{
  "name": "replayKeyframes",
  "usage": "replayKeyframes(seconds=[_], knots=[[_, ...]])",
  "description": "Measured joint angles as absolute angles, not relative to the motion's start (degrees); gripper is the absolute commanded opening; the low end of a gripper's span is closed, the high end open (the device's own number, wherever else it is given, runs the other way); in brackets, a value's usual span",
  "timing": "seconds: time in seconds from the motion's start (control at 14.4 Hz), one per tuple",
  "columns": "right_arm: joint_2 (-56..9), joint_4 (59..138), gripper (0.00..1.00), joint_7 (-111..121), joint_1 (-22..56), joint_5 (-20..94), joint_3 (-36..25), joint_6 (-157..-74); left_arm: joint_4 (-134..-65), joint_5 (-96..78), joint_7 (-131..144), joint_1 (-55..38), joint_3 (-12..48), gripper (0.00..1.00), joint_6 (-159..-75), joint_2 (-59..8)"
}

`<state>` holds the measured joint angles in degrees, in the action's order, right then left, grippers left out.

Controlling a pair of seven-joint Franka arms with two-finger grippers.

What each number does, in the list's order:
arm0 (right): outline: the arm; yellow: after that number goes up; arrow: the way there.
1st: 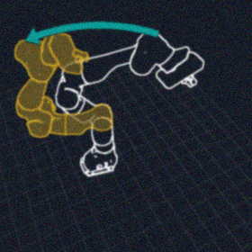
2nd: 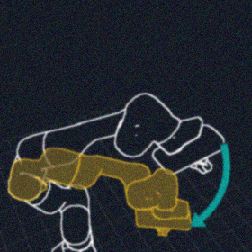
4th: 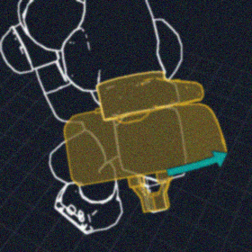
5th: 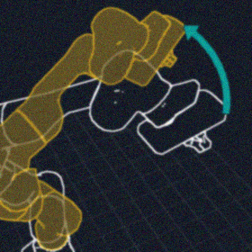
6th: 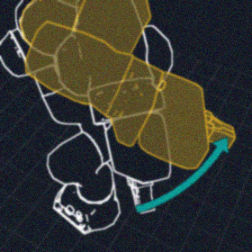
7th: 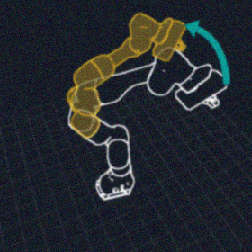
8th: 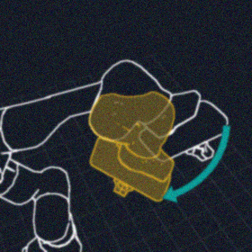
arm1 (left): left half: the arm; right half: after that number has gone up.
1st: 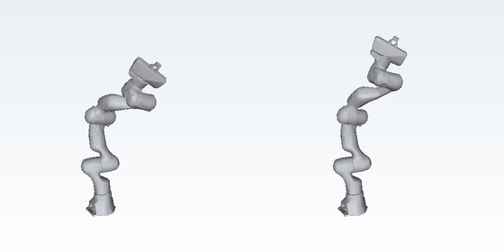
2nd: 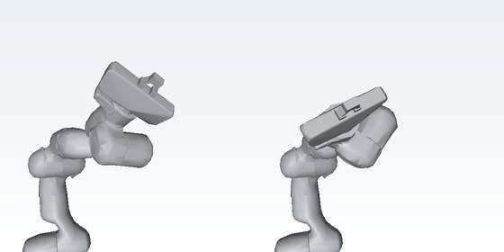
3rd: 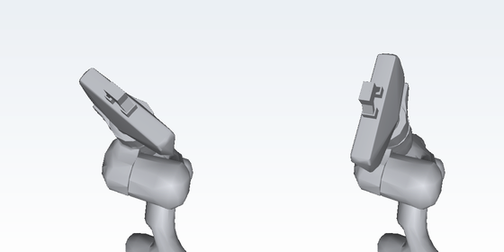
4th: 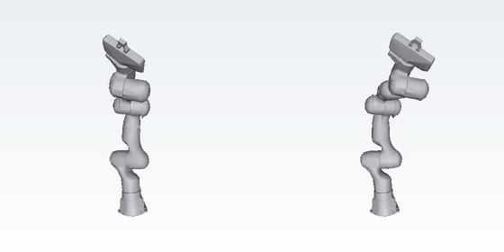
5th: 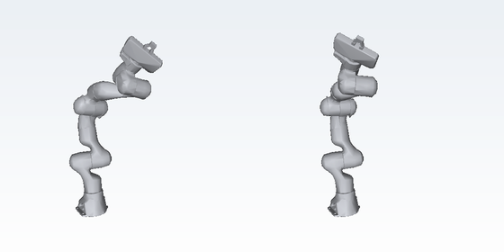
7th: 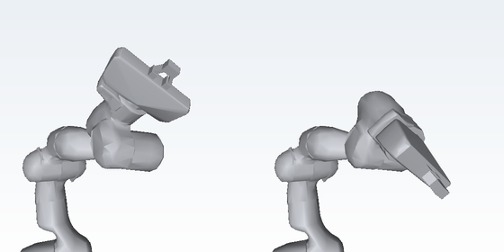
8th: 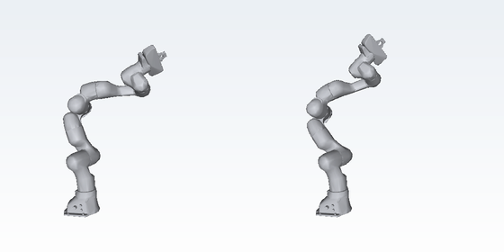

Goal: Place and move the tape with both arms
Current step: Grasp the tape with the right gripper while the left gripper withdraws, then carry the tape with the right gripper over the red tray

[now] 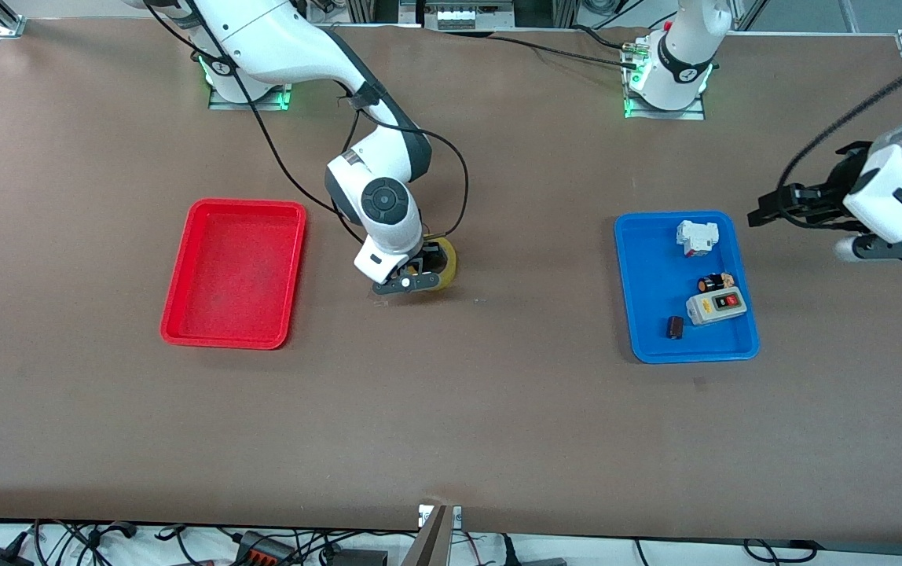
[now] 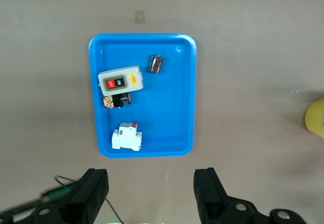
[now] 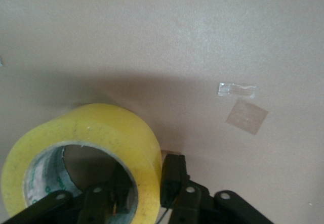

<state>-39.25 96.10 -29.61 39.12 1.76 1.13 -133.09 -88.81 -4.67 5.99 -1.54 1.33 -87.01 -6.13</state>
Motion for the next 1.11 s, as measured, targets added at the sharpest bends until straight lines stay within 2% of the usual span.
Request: replayKeyframes(seconds=[0.21, 0.35, 0.62, 1.11], knots=[[-36.8, 95.8, 0.02, -31.0, 39.0, 1.8, 0.6, -131.9, -87.9, -4.6, 6.0, -1.0, 1.4, 1.0, -86.6, -5.1], [-33.2, 95.6, 0.03, -31.4, 37.7, 1.8, 0.1, -128.0, -87.8, -4.1, 5.9, -0.7, 1.4, 1.0, -86.0, -5.0], [-24.6, 97.1, 0.03, -29.2, 29.4, 1.7, -0.3, -119.8, -88.3, -2.9, 5.9, -0.8, 2.2, 1.0, -86.5, -5.0], [-11.8, 115.1, 0.03, -17.1, 14.6, 1.3, -0.5, -120.4, -88.3, -2.9, 5.9, -0.8, 2.9, 1.0, -86.7, -5.0]])
